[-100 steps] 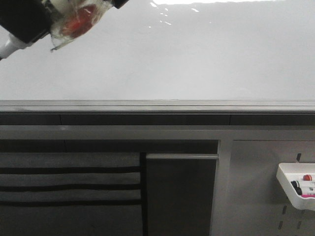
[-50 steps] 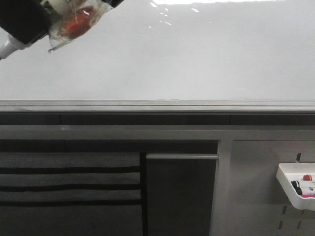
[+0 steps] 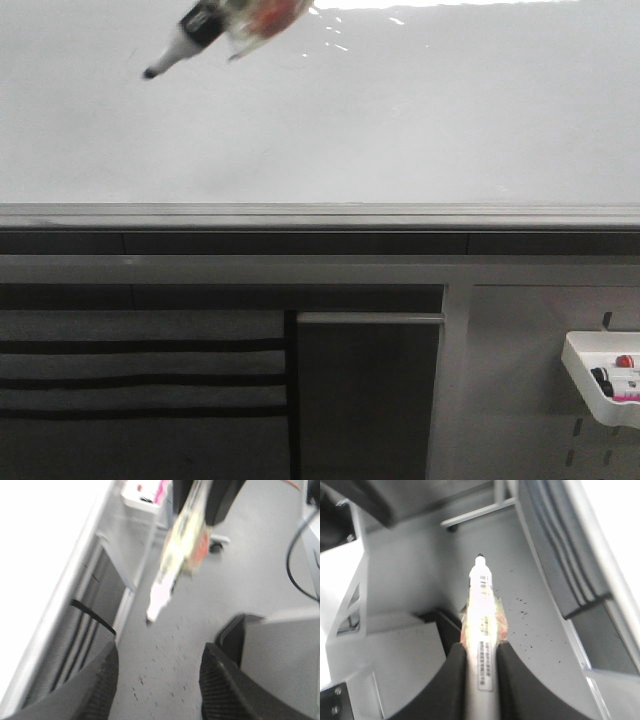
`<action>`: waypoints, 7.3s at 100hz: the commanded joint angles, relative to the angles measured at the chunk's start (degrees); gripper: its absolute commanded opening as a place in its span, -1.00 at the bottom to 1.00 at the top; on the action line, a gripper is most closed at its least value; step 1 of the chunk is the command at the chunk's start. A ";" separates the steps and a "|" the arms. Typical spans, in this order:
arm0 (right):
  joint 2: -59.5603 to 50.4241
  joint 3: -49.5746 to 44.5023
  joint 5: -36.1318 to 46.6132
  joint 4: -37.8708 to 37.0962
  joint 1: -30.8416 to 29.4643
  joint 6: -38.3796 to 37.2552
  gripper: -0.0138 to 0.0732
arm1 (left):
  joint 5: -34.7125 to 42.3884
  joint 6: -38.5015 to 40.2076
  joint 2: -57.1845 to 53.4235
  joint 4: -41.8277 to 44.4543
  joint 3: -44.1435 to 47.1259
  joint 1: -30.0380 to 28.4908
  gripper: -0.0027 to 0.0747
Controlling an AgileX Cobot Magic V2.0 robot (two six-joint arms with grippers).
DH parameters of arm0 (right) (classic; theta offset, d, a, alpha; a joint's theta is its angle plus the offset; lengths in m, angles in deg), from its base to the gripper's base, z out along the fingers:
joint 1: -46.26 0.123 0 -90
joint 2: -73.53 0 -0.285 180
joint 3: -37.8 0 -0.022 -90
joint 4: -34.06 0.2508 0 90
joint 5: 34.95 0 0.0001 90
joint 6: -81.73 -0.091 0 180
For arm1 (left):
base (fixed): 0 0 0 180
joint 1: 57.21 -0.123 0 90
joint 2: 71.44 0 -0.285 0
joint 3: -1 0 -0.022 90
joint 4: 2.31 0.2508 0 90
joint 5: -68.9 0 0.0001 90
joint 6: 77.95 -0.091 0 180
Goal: Write number 3 on whiteboard
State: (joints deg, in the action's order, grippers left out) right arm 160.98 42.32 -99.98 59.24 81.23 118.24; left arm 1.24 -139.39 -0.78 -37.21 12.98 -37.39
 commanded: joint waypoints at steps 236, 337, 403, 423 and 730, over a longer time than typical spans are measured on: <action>8.73 -5.37 15.87 -0.24 -19.56 -7.15 -0.77 | 12.68 1.81 -10.93 -13.19 12.75 -17.50 -0.03; -8.73 -12.80 6.29 11.21 -6.96 27.59 -0.77 | 11.36 -8.88 3.54 -9.58 7.38 6.40 -0.03; -8.85 -12.80 6.42 11.21 -6.87 27.96 -0.77 | 8.44 -9.33 17.98 -7.78 -5.05 15.32 -0.11; -8.85 -12.80 6.22 11.21 -6.87 27.96 -0.77 | 8.42 -9.33 17.98 -7.78 -5.14 15.32 -0.58; -54.00 -43.99 30.01 -22.24 -24.91 -38.76 -0.85 | 59.89 33.32 -29.12 5.68 41.77 -15.65 -0.98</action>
State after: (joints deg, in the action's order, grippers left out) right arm 106.97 -1.58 -75.16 37.59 56.77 79.55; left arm 56.32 -106.74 -29.80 -30.19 53.81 -52.84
